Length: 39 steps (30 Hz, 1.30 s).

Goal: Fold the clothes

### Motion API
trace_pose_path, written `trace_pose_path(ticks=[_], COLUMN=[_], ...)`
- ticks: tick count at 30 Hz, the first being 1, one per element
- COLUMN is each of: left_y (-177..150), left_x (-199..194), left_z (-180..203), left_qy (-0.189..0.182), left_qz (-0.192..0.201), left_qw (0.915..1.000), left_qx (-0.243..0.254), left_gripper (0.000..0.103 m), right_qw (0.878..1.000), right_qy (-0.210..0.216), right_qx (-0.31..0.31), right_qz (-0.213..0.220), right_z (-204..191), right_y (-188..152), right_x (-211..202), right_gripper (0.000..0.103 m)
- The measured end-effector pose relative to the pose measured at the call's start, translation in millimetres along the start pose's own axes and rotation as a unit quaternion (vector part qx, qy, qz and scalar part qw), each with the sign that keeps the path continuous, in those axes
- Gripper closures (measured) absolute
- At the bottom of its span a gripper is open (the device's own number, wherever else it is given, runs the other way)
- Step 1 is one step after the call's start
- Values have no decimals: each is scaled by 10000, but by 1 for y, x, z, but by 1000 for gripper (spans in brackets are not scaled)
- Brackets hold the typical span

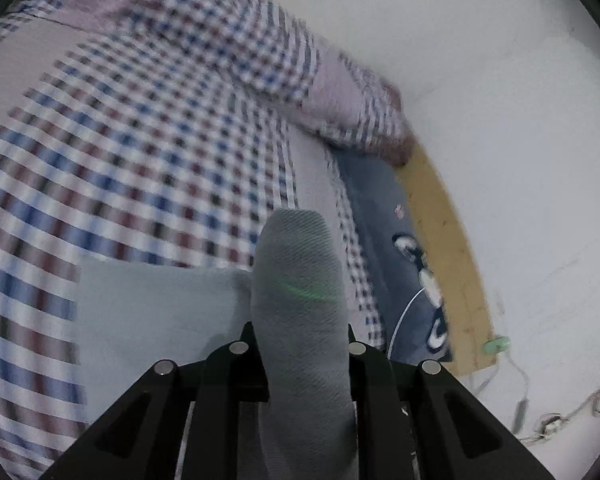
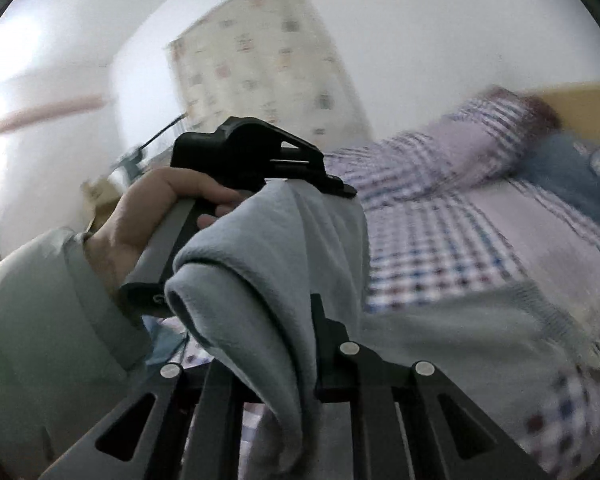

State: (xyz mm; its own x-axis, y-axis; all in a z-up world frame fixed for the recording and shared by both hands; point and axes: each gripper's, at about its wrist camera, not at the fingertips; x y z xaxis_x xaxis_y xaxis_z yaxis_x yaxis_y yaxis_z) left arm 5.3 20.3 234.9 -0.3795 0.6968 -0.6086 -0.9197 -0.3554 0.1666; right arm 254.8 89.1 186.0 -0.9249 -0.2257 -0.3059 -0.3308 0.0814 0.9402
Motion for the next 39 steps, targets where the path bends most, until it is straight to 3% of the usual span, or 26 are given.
trace_pose_path(ticks=[4,6,9,11,12,14,16,18,19,21,24,29,32,35,36,37,38,39], left_y=[-39,-61,-88,-94,-93,-87,-71,-58,-53,-44,-37,-35,-44,-48,-49,-49,-49,-48], left_x=[118,168,203,200,192,161,128,81,63,32,16,36,68,81,83,86,88,90], left_z=[40,52,53,53,52,43,35,18,6,-20,-66,-148,-170,-182,-183,-182,-180,-177], left_qy=[809,1149,1326,1117,937,438,178,-109,-121,-44,323,626,532,147,-67,-215,-138,13], left_qz=[-177,-285,-598,-776,-816,-807,-512,-58,121,439,428,-93,-313,-362,-340,-351,-303,-229], left_qw=[9964,9922,9858,9851,9862,9911,9949,9963,9959,9944,9930,9947,9953,9968,9970,9968,9965,9959], left_qx=[205,386,836,1055,1094,965,851,853,883,961,1049,806,746,697,694,692,770,878], left_gripper=[88,82,75,64,55,44,35,19,18,17,17,17,18,19,23,30,47,76], right_qw=[9933,9817,9592,9519,9499,9553,9620,9637,9644,9689,9768,9741,9694,9683,9677,9685,9702,9719], right_qy=[-348,-547,-572,-548,-550,-660,-912,-1189,-1271,-1220,-835,-540,-515,-587,-619,-613,-617,-621], right_qx=[1097,1801,2688,2867,2894,2630,2291,2120,2056,1859,1561,1153,961,702,646,639,636,633], right_qz=[-96,-276,-671,-927,-1046,-1181,-1173,-1100,-1076,-1088,-1203,-1871,-2199,-2325,-2355,-2327,-2253,-2179], right_z=[111,172,238,255,261,264,263,269,272,280,284,293,290,285,284,285,286,286], right_y=[-27,-53,-98,-111,-114,-108,-98,-89,-83,-69,-48,-23,-24,-25,-25,-25,-26,-26], right_x=[-8,-10,-10,-9,-9,-13,-20,-32,-36,-37,-21,59,98,121,124,125,124,122], right_gripper=[92,89,81,69,68,64,58,50,47,45,43,43,45,50,55,69,75,76])
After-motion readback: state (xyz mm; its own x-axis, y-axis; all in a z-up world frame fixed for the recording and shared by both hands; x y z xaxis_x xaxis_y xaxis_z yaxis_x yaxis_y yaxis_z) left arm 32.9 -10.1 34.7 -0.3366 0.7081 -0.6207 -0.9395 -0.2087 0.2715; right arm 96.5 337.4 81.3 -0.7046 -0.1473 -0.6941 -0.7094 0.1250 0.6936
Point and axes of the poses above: each gripper's, at about its wrist camera, not at the fingertips, and x roughly the way its jaws point, z to its right, y to its top, and after that the axes turned 14 degrees about -x, right-handed
